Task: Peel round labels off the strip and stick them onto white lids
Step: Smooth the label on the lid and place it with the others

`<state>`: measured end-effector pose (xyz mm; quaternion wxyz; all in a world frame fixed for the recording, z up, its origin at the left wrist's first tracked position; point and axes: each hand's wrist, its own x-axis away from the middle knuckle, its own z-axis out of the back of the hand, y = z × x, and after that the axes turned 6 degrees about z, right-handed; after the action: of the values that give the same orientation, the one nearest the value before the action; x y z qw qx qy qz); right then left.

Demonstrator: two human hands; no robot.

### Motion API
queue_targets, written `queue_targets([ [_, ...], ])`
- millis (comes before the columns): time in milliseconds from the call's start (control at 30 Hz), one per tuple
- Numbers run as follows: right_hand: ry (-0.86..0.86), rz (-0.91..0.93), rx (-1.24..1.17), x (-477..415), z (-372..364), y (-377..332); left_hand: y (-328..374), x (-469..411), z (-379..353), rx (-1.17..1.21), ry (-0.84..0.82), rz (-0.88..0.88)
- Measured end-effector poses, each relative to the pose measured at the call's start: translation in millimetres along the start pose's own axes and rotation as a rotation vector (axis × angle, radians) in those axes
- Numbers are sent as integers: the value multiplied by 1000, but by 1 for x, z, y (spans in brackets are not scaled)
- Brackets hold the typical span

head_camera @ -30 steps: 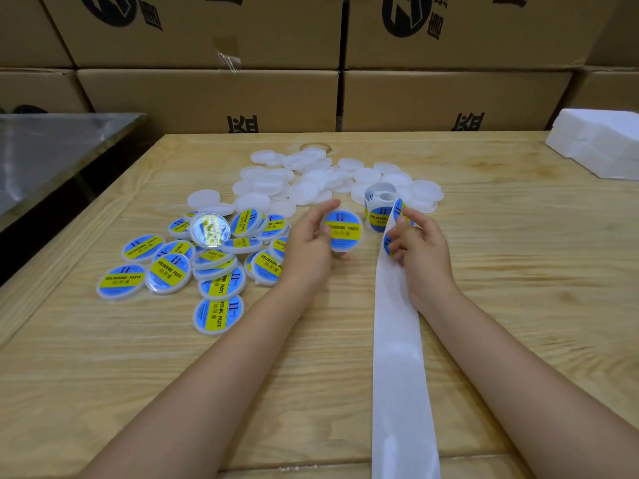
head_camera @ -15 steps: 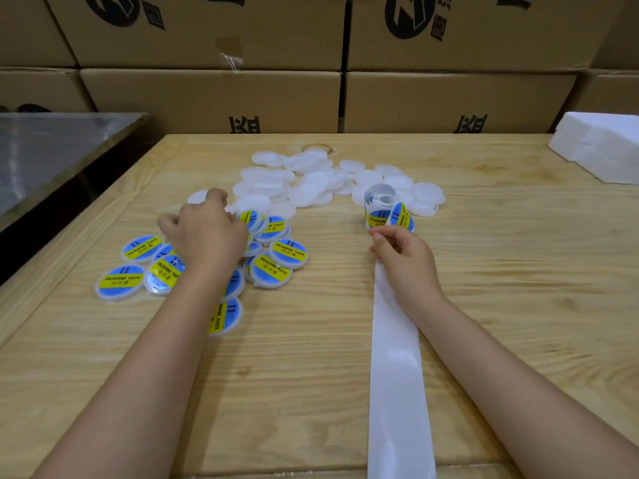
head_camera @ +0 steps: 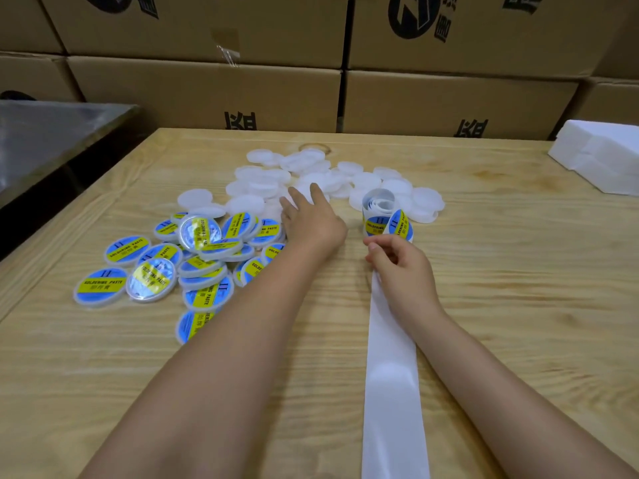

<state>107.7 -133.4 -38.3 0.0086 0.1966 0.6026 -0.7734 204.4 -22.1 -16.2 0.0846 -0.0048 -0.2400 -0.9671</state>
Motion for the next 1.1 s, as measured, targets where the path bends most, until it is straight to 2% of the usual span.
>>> queue_targets([
  [133, 1, 1, 5, 1, 1, -1, 0, -14, -16, -76, 72, -22],
  [333, 2, 0, 9, 1, 1, -1, -1, -25, -19, -199, 69, -35],
  [600, 10, -14, 19, 1, 0, -3, 9, -7, -20, -193, 55, -129],
  [800, 12, -23, 5, 0, 0, -3, 10, 19, -18, -245, 39, -216],
  [933, 23, -35, 1, -1, 0, -1, -4, 37, -15, -284, 86, -304],
  [1100, 39, -23, 14, -3, 1, 0, -25, 49, 4, -177, 53, -457],
])
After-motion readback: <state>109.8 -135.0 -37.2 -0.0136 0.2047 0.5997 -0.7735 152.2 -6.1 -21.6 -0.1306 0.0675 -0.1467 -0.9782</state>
